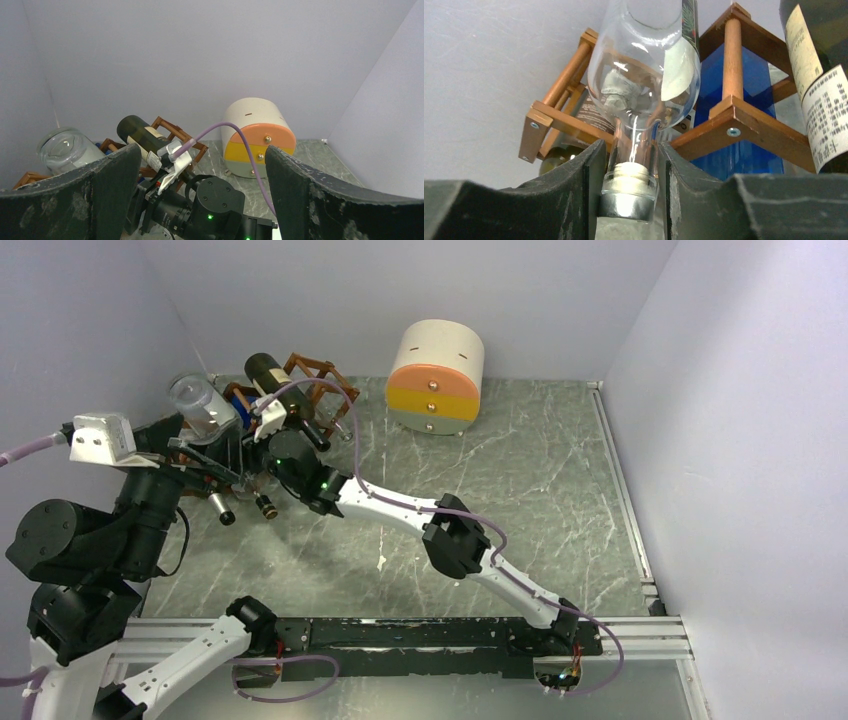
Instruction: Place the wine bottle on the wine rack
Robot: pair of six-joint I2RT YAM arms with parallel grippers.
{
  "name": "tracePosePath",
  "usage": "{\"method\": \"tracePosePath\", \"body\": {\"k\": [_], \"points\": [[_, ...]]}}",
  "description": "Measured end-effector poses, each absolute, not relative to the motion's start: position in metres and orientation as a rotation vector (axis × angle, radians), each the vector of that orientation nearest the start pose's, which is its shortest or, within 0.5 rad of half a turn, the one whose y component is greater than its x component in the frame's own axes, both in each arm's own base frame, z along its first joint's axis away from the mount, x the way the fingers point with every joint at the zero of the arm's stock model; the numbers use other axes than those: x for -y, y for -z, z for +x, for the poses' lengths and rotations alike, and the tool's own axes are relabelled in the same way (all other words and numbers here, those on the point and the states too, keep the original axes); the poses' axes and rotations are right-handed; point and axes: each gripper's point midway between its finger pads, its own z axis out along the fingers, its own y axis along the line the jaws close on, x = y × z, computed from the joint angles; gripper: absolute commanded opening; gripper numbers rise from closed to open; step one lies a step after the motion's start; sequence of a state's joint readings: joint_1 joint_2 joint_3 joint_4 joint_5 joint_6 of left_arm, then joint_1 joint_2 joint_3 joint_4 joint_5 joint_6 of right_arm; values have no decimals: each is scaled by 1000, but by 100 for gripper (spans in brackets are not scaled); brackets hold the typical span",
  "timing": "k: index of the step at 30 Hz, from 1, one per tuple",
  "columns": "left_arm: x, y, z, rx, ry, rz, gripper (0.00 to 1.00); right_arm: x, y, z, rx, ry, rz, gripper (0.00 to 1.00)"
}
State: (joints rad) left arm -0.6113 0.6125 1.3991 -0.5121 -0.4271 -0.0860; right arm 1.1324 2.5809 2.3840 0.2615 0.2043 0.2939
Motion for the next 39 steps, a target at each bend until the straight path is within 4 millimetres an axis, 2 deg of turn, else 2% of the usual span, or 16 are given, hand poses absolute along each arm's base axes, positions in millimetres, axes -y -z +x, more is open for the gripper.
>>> {"method": "tracePosePath", "body": {"k": [9, 18, 24, 28, 31, 33, 35, 37, 39], "points": [[41, -501, 183, -1337, 303, -30, 97, -660, -223, 328, -1548, -902, -512, 30], [41, -498, 184, -1345, 299, -29, 97, -647, -240, 321, -1547, -867, -472, 28], [42, -497, 185, -1347, 298, -28, 97, -641, -246, 314, -1550, -864, -466, 29], [42, -496, 186, -1350, 296, -28, 97, -638, -246, 309, -1560, -869, -458, 38], [42, -495, 186, -1352, 294, -28, 97, -636, -247, 306, -1575, -895, -431, 39], [42, -494, 186, -1354, 294, -27, 97, -634, -248, 305, -1595, -925, -396, 28], [42, -494, 187, -1355, 293, -27, 97, -633, -250, 302, -1635, -969, -342, 24], [43, -493, 187, -1356, 293, -27, 97, -633, -250, 300, -1676, -1012, -291, 30], [43, -493, 187, -1357, 292, -26, 97, -633, -248, 300, -1719, -1063, -232, 43]]}}
